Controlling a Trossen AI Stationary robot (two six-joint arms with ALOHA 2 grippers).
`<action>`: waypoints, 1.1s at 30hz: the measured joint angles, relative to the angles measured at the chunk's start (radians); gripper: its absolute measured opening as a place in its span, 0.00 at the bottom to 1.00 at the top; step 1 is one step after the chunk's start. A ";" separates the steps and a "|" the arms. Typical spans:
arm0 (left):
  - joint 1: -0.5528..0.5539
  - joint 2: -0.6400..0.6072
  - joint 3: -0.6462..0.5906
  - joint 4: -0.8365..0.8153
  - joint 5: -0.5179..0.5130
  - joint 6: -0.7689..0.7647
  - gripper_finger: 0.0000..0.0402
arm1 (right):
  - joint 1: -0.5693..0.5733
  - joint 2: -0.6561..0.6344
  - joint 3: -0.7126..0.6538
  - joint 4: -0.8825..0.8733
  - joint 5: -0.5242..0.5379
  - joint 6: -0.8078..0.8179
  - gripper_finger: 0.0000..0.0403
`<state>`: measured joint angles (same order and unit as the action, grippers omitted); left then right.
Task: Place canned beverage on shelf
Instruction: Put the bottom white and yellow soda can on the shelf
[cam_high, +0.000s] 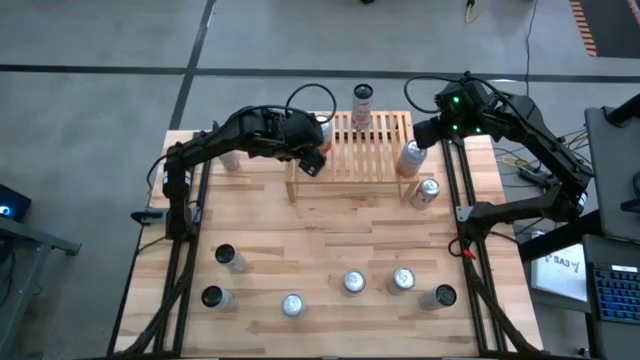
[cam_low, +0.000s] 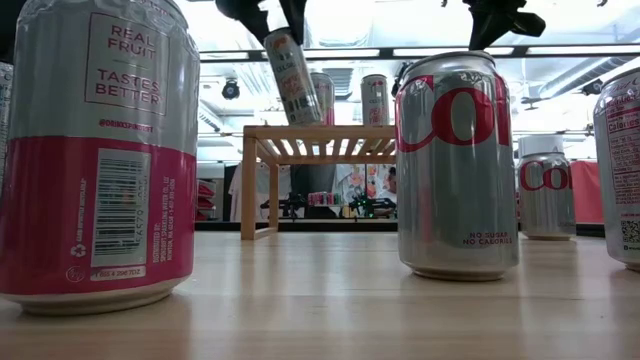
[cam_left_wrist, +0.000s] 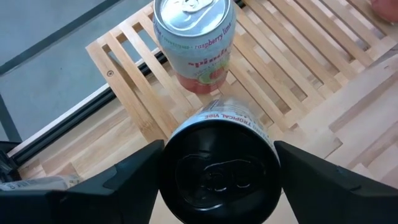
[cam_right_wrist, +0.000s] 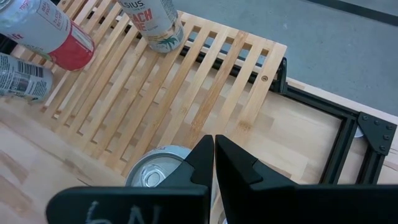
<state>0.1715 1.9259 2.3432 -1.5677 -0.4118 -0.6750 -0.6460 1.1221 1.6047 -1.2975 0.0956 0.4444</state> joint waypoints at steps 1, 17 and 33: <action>0.000 0.000 0.000 -0.002 0.001 0.000 0.70 | 0.000 0.000 0.000 0.000 0.000 -0.001 0.02; 0.000 0.003 0.002 0.003 0.009 0.001 0.71 | 0.000 0.000 0.000 0.000 0.000 -0.011 0.02; 0.000 -0.012 0.000 0.001 0.009 0.010 0.61 | 0.000 -0.022 0.156 0.086 -0.037 -0.204 0.02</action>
<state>0.1715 1.9138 2.3428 -1.5670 -0.4030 -0.6654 -0.6456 1.1000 1.7606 -1.2116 0.0590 0.2401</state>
